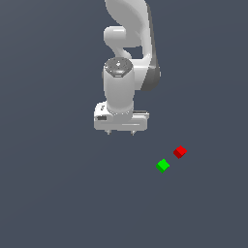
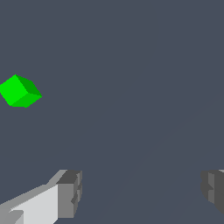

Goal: Stack the red cube on top of the green cube.

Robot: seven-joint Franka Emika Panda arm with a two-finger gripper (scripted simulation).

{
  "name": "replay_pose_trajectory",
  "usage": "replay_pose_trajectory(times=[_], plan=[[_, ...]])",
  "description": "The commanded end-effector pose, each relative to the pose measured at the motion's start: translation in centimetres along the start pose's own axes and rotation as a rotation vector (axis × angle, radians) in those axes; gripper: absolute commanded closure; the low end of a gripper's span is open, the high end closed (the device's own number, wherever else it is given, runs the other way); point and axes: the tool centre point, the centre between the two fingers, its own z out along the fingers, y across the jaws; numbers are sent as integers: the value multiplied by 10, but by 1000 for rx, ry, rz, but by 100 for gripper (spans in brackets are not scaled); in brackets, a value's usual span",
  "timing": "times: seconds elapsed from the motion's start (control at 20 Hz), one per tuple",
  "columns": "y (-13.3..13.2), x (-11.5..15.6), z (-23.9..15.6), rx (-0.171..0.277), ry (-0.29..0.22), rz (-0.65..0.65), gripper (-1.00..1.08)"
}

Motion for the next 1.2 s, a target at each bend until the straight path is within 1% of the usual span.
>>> replay_pose_trajectory(times=[0.0,0.15,0.25,0.4,0.5,0.7,1.0,1.15], plan=[[0,0,0,0,0,0,-92],[-4,1,1,0,0,-9,-92],[-12,4,4,1,0,-24,-92],[-31,10,11,1,-1,-61,-92],[-48,14,17,2,-2,-96,-92],[-96,23,33,3,-4,-189,-92],[-193,28,65,3,-7,-375,-92],[-232,25,78,3,-9,-452,-92]])
